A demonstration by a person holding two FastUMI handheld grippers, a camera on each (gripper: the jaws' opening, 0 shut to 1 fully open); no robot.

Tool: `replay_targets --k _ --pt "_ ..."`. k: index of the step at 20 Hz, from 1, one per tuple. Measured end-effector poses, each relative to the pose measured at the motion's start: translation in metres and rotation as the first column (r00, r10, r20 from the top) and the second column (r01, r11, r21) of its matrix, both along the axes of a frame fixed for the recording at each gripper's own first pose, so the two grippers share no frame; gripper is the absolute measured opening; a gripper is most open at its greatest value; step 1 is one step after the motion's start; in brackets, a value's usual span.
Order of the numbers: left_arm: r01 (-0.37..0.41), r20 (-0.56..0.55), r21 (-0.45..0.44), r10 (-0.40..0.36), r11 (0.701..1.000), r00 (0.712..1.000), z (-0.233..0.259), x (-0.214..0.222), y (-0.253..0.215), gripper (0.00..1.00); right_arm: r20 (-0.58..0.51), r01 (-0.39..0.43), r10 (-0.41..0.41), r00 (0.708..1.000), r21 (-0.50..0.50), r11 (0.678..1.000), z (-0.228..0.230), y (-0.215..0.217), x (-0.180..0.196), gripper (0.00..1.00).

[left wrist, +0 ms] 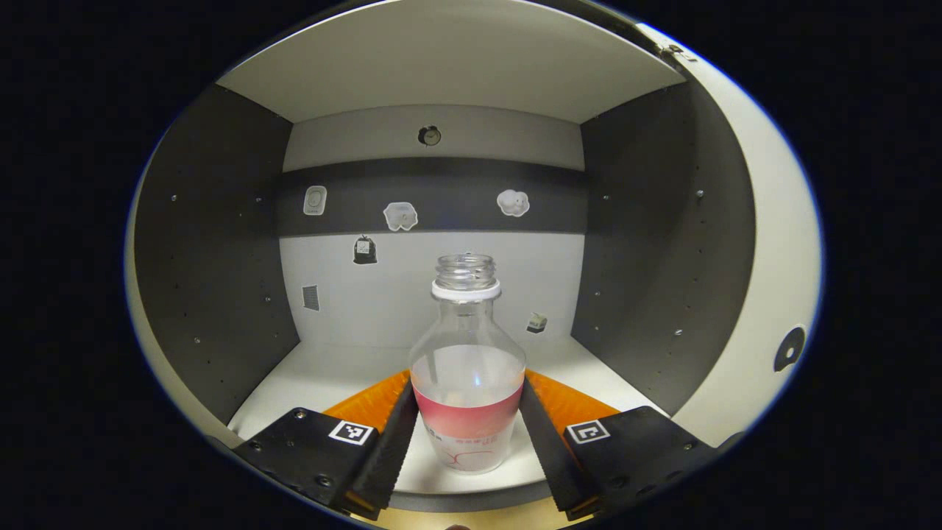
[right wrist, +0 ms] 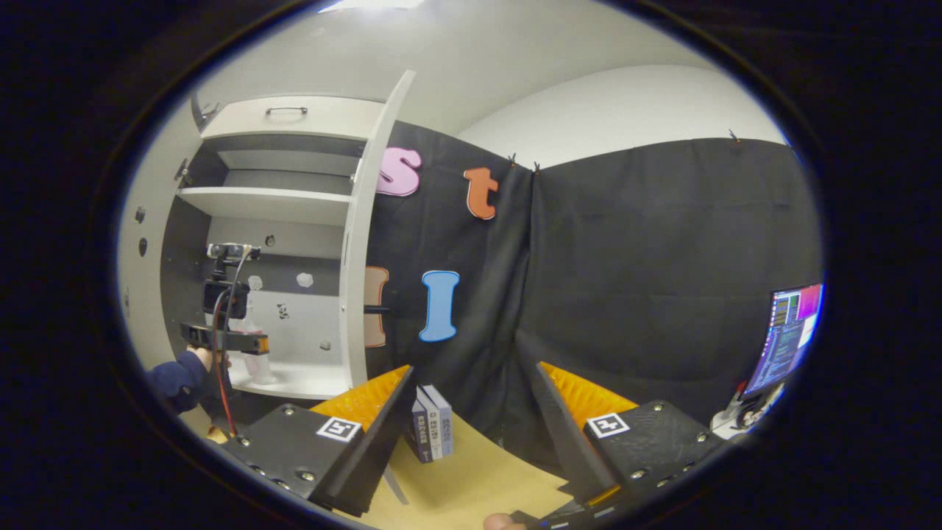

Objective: Grasp the bottle in the cabinet with the left hand and place it on the coaster, then close the right door with the right hand and the left door with the left hand.

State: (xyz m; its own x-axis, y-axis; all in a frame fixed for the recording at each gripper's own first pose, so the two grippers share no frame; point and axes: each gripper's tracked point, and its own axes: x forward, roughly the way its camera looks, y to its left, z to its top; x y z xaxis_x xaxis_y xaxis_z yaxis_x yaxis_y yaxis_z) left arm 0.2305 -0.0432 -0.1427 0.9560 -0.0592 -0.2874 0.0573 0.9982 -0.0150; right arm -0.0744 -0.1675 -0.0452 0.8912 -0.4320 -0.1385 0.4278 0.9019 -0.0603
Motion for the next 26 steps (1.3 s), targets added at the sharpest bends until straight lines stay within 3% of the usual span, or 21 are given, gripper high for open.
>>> replay_targets --k 8,13,19,26 --pt "0.137 0.050 -0.098 -0.133 0.986 0.990 0.038 -0.097 -0.008 0.80 0.028 -0.096 0.095 0.995 0.005 0.995 0.009 0.023 0.006 0.96" --pt "0.247 0.027 -0.178 -0.246 0.953 0.969 0.034 -0.158 -0.009 0.80 0.044 -0.151 0.150 0.988 0.017 0.988 0.011 0.037 0.009 0.94" --pt "0.267 -0.034 -0.191 -0.278 0.945 0.960 -0.004 -0.210 0.005 0.81 0.062 -0.200 0.198 0.978 0.019 0.980 0.015 0.054 0.011 0.96" --pt "0.302 -0.158 -0.235 -0.342 0.924 0.926 -0.086 -0.264 0.006 0.81 0.071 -0.231 0.230 0.971 0.005 0.973 0.018 0.066 0.011 0.96"
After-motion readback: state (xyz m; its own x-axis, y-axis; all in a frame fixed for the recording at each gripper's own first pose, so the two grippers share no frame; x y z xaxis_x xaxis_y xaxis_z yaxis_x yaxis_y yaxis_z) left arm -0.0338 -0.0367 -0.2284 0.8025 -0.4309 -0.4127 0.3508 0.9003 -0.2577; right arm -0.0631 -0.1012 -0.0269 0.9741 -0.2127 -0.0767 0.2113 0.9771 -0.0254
